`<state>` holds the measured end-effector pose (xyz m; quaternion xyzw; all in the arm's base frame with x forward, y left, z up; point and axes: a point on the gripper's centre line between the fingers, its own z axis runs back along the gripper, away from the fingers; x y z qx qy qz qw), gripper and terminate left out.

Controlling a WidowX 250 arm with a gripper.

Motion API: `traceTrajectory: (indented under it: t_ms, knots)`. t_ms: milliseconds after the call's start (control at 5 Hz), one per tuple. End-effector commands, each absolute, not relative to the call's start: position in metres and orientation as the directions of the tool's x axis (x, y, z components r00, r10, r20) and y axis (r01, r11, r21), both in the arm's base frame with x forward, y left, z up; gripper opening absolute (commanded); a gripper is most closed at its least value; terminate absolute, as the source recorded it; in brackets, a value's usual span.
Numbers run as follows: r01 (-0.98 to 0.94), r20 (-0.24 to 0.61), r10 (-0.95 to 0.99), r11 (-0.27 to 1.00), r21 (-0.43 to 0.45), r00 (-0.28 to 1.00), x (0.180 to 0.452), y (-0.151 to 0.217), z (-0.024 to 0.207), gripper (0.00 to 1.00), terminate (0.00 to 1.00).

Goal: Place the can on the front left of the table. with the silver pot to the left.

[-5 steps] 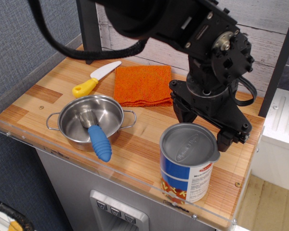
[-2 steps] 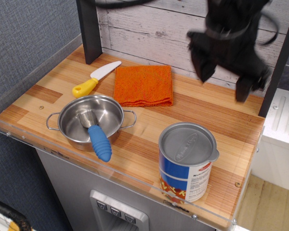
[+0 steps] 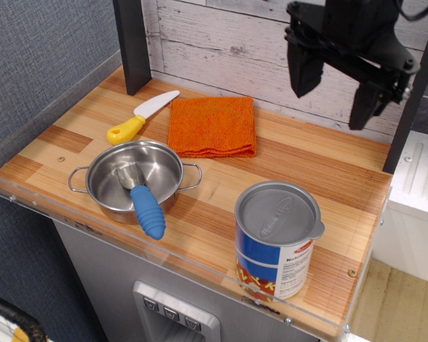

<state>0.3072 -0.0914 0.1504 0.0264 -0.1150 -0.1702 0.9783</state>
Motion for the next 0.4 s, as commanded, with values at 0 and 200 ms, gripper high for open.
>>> traceTrajectory:
  t_ms: [0, 200]
  knots:
    - [0.310, 0.204, -0.332, 0.941, 0.133, 0.921, 0.2856, -0.0690, 0.1772, 1.00, 0.00]
    - [0.310, 0.204, -0.332, 0.941, 0.133, 0.921, 0.2856, -0.0690, 0.1772, 1.00, 1.00]
